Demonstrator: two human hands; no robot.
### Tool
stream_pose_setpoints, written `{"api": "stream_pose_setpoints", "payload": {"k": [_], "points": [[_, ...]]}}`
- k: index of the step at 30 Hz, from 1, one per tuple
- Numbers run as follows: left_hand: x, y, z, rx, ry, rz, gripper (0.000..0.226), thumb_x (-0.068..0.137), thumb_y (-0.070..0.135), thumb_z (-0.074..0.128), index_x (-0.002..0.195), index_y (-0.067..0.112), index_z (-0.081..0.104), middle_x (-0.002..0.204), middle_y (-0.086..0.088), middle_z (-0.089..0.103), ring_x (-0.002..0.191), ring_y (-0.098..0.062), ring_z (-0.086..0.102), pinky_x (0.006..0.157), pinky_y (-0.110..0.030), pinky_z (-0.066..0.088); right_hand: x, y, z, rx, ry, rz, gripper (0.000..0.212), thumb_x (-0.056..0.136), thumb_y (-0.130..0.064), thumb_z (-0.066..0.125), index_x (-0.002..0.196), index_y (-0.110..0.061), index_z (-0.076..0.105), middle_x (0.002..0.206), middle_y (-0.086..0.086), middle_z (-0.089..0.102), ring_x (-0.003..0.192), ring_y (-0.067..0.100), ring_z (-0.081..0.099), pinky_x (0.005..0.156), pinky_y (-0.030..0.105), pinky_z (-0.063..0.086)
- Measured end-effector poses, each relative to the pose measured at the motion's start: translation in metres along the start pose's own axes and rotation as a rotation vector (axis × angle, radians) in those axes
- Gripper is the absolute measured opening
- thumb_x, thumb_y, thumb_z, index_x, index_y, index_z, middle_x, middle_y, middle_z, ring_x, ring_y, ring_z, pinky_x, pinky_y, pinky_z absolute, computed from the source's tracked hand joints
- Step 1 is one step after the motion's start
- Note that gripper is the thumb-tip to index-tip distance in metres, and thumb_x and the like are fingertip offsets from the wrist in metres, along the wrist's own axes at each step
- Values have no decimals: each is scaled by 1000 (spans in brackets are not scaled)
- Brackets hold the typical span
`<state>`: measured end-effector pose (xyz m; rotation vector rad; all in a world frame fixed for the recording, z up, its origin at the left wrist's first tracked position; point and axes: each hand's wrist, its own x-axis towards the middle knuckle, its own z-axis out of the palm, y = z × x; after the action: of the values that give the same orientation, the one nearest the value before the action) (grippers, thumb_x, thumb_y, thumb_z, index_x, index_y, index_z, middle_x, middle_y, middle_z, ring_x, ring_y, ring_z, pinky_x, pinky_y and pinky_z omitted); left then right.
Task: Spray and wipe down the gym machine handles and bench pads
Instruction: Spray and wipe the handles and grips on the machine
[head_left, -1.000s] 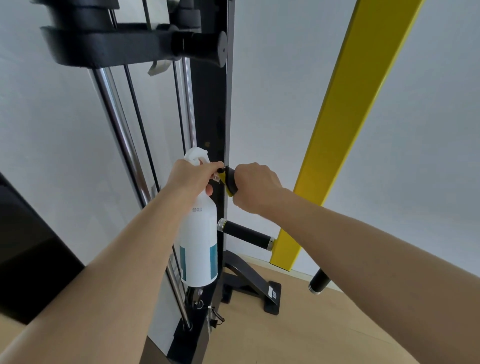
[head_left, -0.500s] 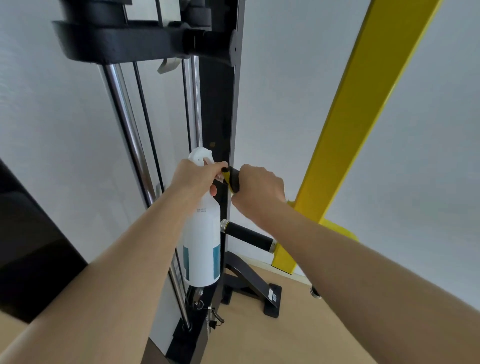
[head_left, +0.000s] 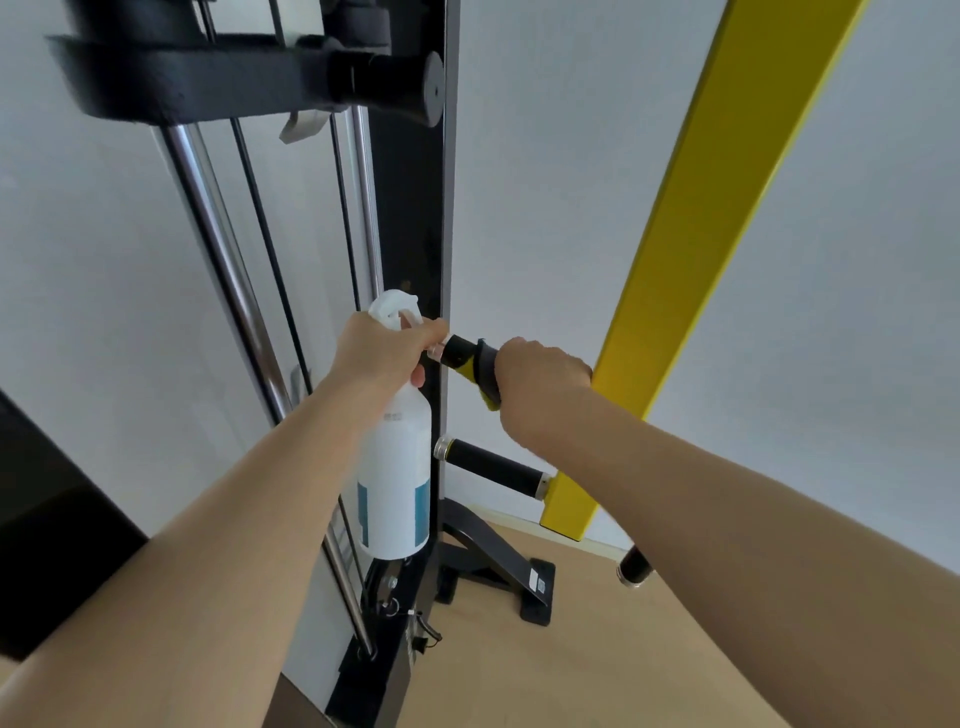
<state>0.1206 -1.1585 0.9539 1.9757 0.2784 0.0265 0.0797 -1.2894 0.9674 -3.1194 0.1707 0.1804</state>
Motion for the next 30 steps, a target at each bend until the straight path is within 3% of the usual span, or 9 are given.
{"api": "stream_pose_setpoints", "payload": {"k": [3,6,11,14,17,20,22,26,30], "points": [[-1,-1,0,-58,-28,15,31,88,41,72,98,20,51,66,-3,57,55,-13,54,60,-26,49,-21,1,23,-365,235,4,28,95,-13,63,118,-9,47,80,8,48,77,24,50,94,40,44],[-3,-1,-1,-41,-26,8,40,88,43,70,110,18,48,65,-2,56,54,-12,53,54,-24,45,-24,8,30,-419,263,-55,33,95,-12,62,124,-6,47,84,9,46,76,24,46,96,40,44],[-3,-4,-3,-80,-34,-32,45,87,42,71,117,18,47,72,-3,55,55,-12,52,50,-24,42,-15,0,12,-66,132,-22,39,96,-14,61,130,-9,41,82,6,47,79,20,51,75,31,38],[-1,-5,-3,-85,-8,-58,44,89,43,70,116,21,43,75,-1,51,57,-11,50,48,-24,39,2,0,3,229,-16,-41,40,93,-9,64,127,-10,43,76,3,45,68,14,52,63,25,44],[1,-4,-5,-75,6,-67,42,90,44,68,112,22,41,72,0,49,56,-12,49,48,-23,38,18,-3,2,328,-62,-89,42,90,-10,69,125,-12,47,77,1,47,62,13,49,53,19,39],[3,-4,-6,-99,0,-76,38,90,44,69,109,22,43,71,0,50,57,-12,49,50,-24,40,25,-11,8,276,52,-180,46,91,-12,69,129,-12,42,81,1,48,69,16,55,58,22,41],[4,-5,-6,-153,-16,-79,28,90,38,70,98,20,50,69,-2,54,57,-16,53,55,-25,45,27,-23,14,171,209,-233,38,91,-9,65,119,-13,39,81,1,49,74,20,58,61,28,41],[10,-12,-6,-279,-106,-91,17,88,21,67,74,15,58,60,-7,57,52,-22,53,60,-35,50,33,-43,31,-68,531,-275,28,94,-19,63,108,-15,40,86,2,45,73,20,47,61,31,36],[12,-14,-1,-285,-88,-90,15,85,23,69,76,15,59,62,-8,60,58,-25,57,67,-41,55,41,-37,30,57,478,-285,34,92,-33,64,101,-16,36,77,-2,47,63,18,47,60,32,37]]}}
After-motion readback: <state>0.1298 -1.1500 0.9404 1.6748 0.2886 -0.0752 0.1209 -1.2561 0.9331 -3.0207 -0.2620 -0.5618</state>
